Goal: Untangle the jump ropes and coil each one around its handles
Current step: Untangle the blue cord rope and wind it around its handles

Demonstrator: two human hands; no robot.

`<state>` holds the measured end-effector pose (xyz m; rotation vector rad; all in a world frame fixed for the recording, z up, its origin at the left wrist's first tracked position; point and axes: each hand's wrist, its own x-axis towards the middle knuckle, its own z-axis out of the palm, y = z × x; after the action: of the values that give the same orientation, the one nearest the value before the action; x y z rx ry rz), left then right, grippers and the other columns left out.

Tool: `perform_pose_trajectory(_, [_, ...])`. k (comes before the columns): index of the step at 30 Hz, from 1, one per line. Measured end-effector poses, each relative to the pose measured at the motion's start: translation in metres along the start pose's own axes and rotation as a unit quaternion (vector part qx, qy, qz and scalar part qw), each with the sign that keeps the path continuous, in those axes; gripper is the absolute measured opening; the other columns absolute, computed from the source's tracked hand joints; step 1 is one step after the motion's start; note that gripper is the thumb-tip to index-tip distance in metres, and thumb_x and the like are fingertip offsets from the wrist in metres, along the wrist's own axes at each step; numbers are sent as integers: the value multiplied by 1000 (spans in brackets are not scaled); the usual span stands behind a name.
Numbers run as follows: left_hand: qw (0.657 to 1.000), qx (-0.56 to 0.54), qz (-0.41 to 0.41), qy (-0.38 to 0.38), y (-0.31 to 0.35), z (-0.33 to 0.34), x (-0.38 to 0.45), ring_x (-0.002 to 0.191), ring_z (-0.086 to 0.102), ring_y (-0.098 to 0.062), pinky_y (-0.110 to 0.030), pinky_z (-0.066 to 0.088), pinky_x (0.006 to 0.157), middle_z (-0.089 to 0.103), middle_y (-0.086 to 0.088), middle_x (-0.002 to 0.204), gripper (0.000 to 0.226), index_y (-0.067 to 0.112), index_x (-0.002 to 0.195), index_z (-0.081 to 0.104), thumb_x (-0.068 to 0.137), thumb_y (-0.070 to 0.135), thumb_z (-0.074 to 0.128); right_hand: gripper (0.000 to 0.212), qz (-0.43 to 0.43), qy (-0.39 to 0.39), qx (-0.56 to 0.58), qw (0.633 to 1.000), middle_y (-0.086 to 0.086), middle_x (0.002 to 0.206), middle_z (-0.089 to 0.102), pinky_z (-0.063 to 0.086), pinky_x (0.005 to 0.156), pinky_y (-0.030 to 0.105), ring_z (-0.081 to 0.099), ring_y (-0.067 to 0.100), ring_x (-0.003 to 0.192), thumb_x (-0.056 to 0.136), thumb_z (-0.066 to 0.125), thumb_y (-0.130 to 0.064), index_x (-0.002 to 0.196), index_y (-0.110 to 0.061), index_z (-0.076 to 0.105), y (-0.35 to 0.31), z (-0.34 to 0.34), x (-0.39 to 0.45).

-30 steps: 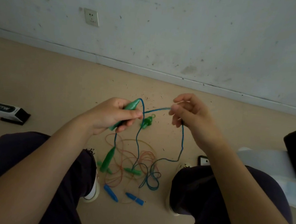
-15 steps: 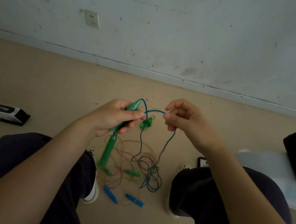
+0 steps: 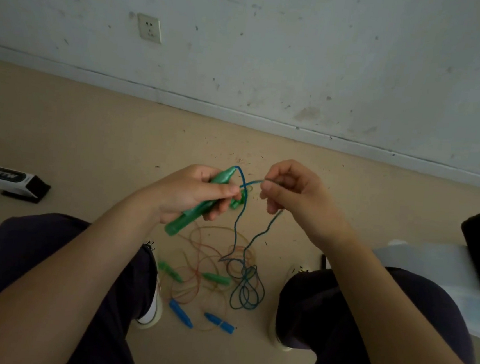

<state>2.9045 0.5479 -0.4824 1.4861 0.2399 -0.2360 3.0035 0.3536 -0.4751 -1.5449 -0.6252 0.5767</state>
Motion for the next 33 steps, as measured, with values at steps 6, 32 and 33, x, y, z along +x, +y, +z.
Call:
perform_pose_trajectory(6, [999,25,-14,-36,0,9,-2,55,56,-15,-26,46,52,63,-4,71,32,1,102,63,86,28,66,13,30,-57,-88,994,-2,71,65,46,55,22,53,11,55,88,67,-1,87,-14,64,6,8,-2])
perform_pose_trajectory(32, [986,89,-56,-128,-3,3,-3,58,60,-21,-30,50,55,66,-9,77,28,10,103,71,83,28,77,12,58,-136,-78,986,1,59,53,37,47,23,45,10,50,97,59,-16,103,-5,59,3,12,-5])
perform_pose_trajectory(33, [986,90,-55,-128,-4,3,-2,59,60,-21,-30,50,56,66,-8,77,32,7,106,70,83,28,78,12,58,-129,-77,987,0,57,52,35,47,24,42,11,49,97,60,-16,101,-5,59,4,12,-5])
